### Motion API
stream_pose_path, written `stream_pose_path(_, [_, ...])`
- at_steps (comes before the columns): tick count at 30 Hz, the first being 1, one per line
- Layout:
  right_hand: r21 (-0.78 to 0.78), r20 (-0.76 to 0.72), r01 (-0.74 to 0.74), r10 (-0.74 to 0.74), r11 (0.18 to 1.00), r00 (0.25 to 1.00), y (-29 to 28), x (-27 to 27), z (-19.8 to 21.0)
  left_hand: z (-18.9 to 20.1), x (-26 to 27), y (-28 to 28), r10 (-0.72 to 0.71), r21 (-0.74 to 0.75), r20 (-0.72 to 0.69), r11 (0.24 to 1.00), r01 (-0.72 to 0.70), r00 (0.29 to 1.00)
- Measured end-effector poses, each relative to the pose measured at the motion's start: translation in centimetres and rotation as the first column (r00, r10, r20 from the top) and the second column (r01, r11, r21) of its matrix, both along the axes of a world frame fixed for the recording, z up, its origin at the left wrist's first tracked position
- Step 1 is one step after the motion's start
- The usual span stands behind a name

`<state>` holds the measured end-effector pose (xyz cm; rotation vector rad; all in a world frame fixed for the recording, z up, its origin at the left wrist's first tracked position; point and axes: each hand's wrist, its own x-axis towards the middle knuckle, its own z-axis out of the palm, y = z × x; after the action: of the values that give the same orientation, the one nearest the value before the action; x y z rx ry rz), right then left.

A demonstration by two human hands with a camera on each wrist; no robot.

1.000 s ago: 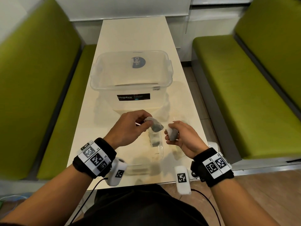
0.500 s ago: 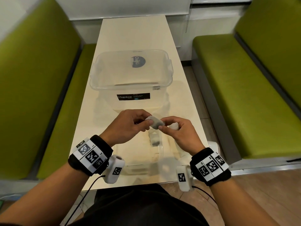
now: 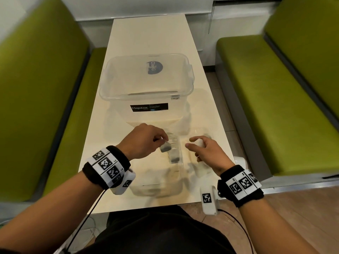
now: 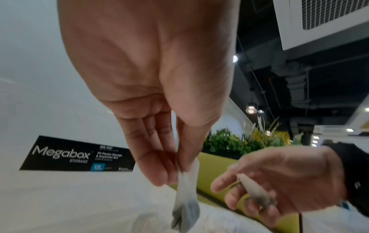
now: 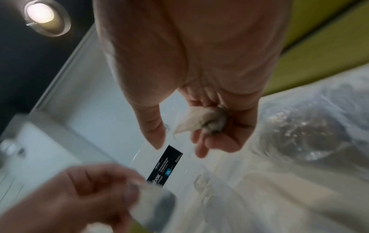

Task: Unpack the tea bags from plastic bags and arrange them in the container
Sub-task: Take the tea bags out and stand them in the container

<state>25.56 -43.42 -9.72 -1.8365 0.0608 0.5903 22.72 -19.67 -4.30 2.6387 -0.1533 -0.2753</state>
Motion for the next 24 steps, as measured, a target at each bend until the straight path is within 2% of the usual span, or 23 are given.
stream_pose_path(2, [0.035,-0.112,-0.002,0.006,0.999,0.994,-0.4,0.0,-0.2,-1.3,0.4,-0.3,-0.058,0.087,-0.072,0.994,0.065,0.996])
stream_pose_path(4, [0.043,-0.158,-0.026,0.032,0.999,0.987,-0.6,0.0,-0.1,-2.5,0.8,-0.7,-0.089,0.113,-0.141,0.988,0.105,0.986])
stream_pose_path(9, [0.054,-0.128,-0.072,0.078,0.996,0.989,-1.3,-0.2,-0.2,-4.7,1.7,-2.4,-0.153,0.137,-0.246,0.972,0.191,0.957])
stream_pose_path(14, [0.114,-0.129,-0.054,0.068,0.992,0.989,-1.6,-0.5,-0.7,-6.1,2.2,-3.9,-0.175,0.137,-0.245,0.967,0.213,0.954])
stream_pose_path(24, [0.154,-0.157,-0.025,0.049,0.988,0.986,-1.8,-0.9,0.0,-6.5,2.7,-4.3,-0.110,0.213,-0.214,0.965,0.156,0.971])
